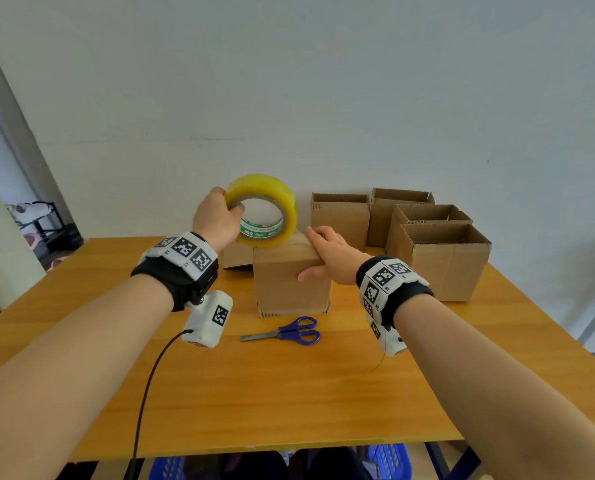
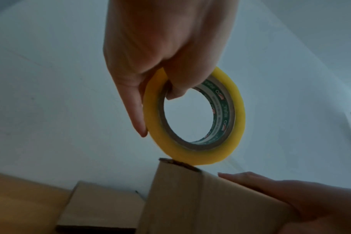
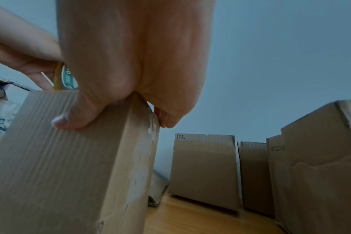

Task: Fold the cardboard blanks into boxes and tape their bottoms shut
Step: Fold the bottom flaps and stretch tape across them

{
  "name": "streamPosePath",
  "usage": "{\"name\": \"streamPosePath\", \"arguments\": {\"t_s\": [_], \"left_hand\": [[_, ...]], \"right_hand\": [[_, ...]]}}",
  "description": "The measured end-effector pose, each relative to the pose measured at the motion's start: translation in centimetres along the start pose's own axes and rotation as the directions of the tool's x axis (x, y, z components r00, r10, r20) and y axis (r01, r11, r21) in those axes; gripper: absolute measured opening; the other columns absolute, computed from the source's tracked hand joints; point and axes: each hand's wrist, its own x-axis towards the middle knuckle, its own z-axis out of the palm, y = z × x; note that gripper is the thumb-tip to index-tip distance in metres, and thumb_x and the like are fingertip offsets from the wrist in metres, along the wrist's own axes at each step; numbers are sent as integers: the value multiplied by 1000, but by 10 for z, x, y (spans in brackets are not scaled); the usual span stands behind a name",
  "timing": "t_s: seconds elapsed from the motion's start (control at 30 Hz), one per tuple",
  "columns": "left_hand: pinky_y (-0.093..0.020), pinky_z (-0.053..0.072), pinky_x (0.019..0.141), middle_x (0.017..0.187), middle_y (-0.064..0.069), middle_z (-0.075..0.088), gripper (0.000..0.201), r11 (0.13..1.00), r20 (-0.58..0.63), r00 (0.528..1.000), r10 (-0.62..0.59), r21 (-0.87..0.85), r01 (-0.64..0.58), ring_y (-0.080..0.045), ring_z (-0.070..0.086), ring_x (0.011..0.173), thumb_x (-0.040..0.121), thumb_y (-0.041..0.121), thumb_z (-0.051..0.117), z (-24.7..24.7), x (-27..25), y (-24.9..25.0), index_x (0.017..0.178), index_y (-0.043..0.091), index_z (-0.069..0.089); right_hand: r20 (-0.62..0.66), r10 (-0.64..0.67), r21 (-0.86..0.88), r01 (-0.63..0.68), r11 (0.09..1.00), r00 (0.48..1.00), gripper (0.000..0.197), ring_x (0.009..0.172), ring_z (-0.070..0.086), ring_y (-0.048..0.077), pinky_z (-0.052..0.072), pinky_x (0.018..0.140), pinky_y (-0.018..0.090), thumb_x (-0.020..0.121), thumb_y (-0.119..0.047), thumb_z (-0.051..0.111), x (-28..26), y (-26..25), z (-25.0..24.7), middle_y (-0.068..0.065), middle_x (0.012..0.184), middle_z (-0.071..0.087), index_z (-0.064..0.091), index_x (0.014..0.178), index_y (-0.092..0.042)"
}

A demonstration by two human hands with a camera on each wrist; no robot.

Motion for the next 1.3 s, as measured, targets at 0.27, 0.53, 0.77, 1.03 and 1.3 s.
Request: {"name": "streamPosePath", "arguments": {"t_s": [0.27,0.53,0.77,1.03,1.3], "left_hand": [[-42,42,73,104,-20,59,25,964,-41,998,49,262,-36,-41,57,92,95,14,48,-29,6,-28,116,2,44],[-41,40,70,99,-18,56,24,938,5,998,56,341,-54,-40,56,91,95,11,48,-38,7,-43,116,2,42],[-42,40,70,98,-17,53,21,908,26,999,27,417,-35,-39,56,90,94,9,48,-45,1,-67,113,2,41],[-40,40,65,101,-21,55,20,928,55,998,-4,372,-17,-36,56,84,94,6,49,-35,0,-83,112,2,41],[-39,37,64,102,-23,55,23,929,70,997,-33,370,5,-33,51,80,94,6,49,-22,2,-92,114,0,41]], "right_hand": [[11,25,-8,-24,1000,1000,96,140,18,26,23,116,39,85,-48,63,0,-3,-1,9,153,13,5,152,-11],[11,33,-7,-33,999,999,96,140,18,26,23,115,38,85,-47,63,0,-6,-1,10,153,13,5,152,-11],[13,36,-15,-36,999,999,96,139,19,25,24,114,37,85,-49,62,2,-7,0,9,153,14,5,152,-12],[13,45,-23,-45,999,999,99,139,18,25,24,114,36,84,-50,62,3,-8,2,9,153,14,2,152,-11],[8,60,-159,-58,986,998,103,143,16,28,17,118,41,84,-58,58,4,-9,-2,12,157,10,-3,152,-11]]}}
